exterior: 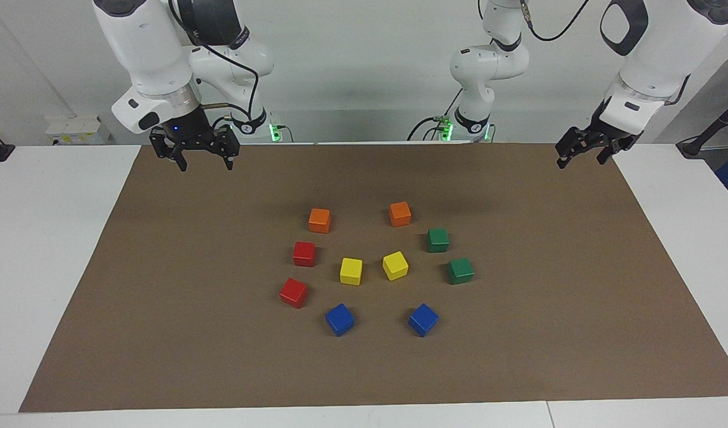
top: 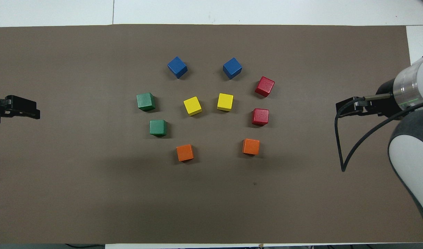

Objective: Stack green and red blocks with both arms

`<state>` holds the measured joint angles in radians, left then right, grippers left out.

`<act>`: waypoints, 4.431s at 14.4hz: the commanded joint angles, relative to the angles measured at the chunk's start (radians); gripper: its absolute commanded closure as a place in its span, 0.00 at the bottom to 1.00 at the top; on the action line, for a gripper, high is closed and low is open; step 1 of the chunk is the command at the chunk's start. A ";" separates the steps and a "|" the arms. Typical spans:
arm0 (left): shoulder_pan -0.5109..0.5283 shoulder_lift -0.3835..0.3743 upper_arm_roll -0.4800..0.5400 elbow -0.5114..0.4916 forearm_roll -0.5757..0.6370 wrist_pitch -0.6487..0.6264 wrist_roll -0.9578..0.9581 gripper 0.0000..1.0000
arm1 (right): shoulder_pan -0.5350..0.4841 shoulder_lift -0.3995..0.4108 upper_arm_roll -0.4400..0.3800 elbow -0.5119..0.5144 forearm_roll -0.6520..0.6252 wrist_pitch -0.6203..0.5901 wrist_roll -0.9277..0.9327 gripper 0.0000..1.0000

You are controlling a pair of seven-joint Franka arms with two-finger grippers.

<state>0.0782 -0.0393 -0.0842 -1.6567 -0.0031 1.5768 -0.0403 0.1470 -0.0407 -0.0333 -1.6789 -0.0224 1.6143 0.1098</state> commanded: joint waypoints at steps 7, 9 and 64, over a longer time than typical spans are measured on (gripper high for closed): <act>0.017 -0.019 -0.012 -0.005 0.017 0.002 0.014 0.00 | -0.018 -0.019 0.004 -0.022 -0.011 0.013 0.007 0.00; 0.024 -0.021 -0.012 -0.014 0.015 0.009 0.010 0.00 | -0.017 -0.021 0.006 -0.025 0.004 0.010 0.013 0.00; -0.443 0.288 -0.014 -0.425 -0.041 0.698 -0.251 1.00 | 0.240 0.369 0.013 -0.240 0.041 0.647 0.479 0.00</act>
<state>-0.3609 0.2730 -0.1109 -2.0773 -0.0361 2.2838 -0.3032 0.3902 0.3607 -0.0259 -1.8770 0.0073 2.2582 0.6192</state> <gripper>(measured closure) 0.436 0.000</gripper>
